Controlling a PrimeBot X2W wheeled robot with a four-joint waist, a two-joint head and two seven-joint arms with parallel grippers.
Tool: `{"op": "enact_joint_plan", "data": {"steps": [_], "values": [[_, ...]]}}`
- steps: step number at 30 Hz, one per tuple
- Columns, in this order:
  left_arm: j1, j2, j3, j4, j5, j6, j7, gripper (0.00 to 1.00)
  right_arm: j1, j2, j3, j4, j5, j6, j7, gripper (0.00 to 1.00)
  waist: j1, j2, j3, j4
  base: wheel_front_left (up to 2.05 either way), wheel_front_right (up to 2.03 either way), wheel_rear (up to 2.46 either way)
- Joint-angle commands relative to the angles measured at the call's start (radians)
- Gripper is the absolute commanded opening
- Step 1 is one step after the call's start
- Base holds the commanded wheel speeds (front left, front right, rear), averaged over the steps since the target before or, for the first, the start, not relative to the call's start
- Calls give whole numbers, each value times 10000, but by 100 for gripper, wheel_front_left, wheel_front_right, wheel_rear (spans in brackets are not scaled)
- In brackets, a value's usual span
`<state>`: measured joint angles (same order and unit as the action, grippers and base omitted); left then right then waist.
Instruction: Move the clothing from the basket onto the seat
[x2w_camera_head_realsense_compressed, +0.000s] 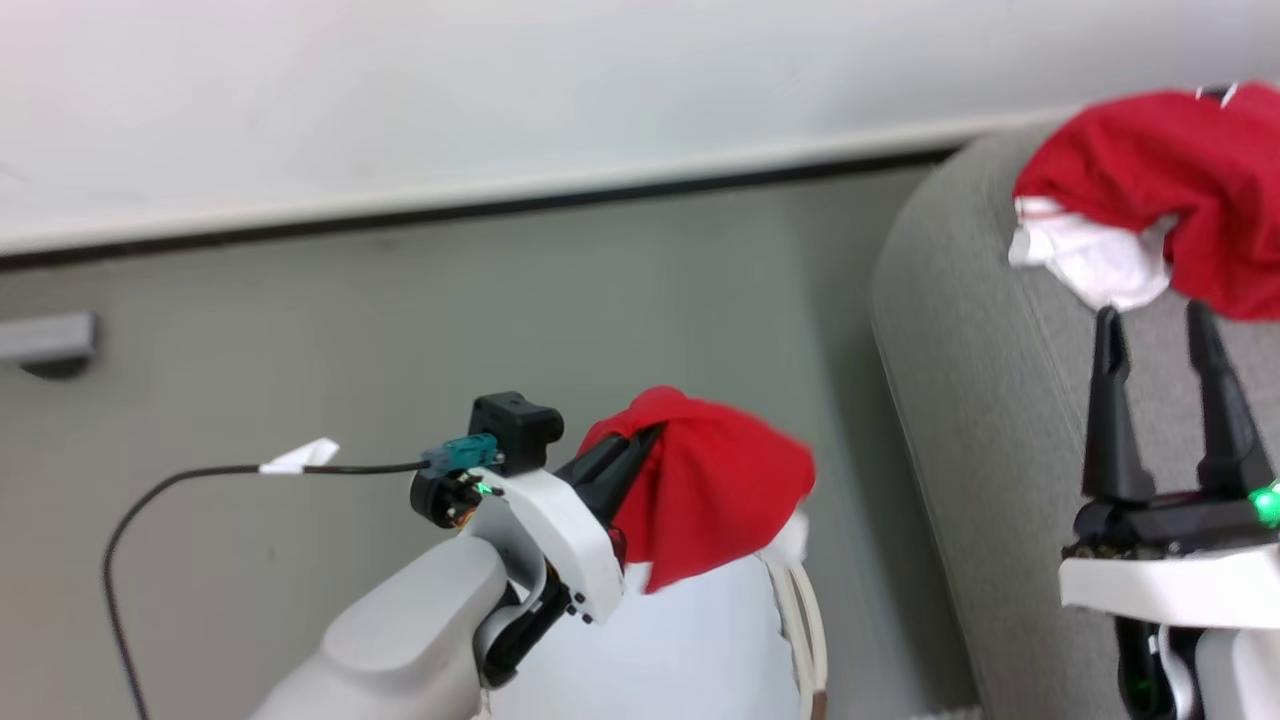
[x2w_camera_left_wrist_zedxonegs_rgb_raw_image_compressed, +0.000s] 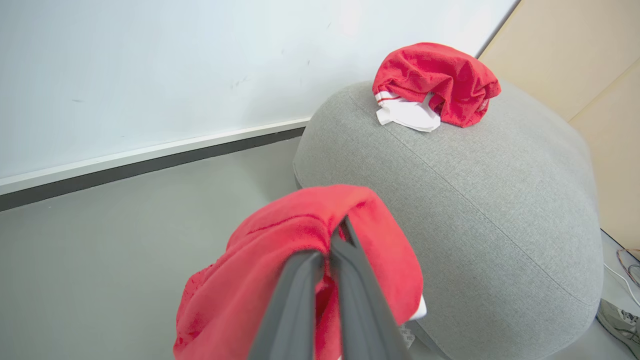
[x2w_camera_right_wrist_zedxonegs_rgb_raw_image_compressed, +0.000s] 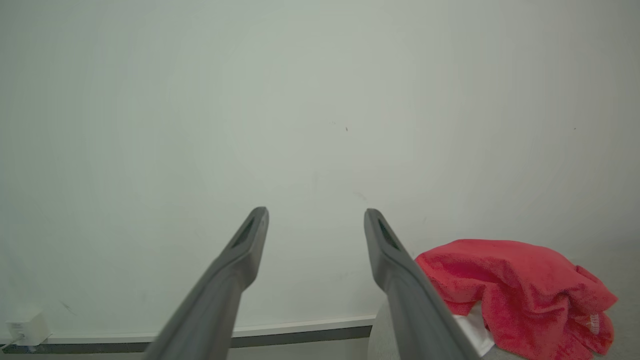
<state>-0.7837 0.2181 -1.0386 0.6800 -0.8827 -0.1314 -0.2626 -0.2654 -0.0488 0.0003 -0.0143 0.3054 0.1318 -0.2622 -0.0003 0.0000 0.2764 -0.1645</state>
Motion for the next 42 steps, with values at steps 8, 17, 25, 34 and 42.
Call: {"op": "enact_joint_plan", "data": {"steps": [8,17,25,34,42], "values": [[743,501,882,-1725,757,339,-20,0,789,-16,644,559,158,-23,-19,100,3,0,-1931,671,0,0,0],[281,1068,1381,-3415,818,1065,247,0,1316,-16,1420,833,446,-23,-18,100,3,0,-2750,985,0,0,0],[-146,1580,1937,-4932,582,1690,708,0,1444,-13,1981,942,654,-23,-18,100,3,0,-2953,1197,0,0,0],[159,1790,2013,-5577,503,2013,820,0,1305,-16,2470,1032,738,-23,-19,100,3,0,-2906,1256,0,0,0],[279,1822,1925,-5701,507,2100,832,0,1015,-93,3195,1279,707,-23,-19,100,3,0,-2808,1262,0,0,0]]}}
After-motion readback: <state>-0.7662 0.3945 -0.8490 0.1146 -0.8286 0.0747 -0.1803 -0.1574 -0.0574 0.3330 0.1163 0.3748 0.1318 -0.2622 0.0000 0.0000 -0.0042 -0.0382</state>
